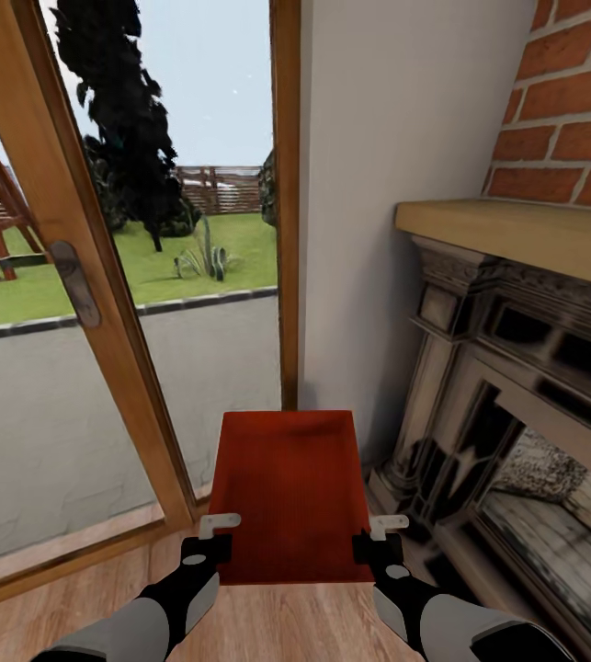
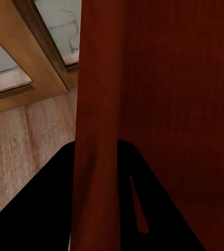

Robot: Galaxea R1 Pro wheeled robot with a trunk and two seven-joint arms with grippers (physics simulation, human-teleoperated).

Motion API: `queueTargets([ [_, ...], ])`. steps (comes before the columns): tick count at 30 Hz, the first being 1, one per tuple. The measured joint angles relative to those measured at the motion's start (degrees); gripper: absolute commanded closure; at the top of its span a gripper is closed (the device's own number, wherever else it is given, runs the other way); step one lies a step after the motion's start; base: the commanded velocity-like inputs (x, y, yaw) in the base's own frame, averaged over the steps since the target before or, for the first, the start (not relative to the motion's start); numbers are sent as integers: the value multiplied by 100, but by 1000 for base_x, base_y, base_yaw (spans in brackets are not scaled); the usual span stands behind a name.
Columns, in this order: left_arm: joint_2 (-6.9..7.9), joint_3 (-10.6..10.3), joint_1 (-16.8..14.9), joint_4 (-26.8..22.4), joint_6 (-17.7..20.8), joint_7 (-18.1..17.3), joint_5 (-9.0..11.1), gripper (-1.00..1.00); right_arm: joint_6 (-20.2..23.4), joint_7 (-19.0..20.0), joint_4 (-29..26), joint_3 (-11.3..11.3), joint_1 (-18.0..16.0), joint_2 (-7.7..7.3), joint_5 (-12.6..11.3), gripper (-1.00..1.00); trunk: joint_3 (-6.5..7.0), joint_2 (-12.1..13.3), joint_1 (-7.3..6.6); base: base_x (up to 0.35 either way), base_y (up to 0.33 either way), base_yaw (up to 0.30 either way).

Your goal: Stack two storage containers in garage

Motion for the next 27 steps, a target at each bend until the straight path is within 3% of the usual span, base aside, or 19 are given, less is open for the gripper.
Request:
queueTargets([
  [27, 0, 0, 0, 1, -1, 0, 0, 100, 0, 1, 1, 8, 0, 0, -8, 100, 250, 0, 0, 0, 0, 0],
])
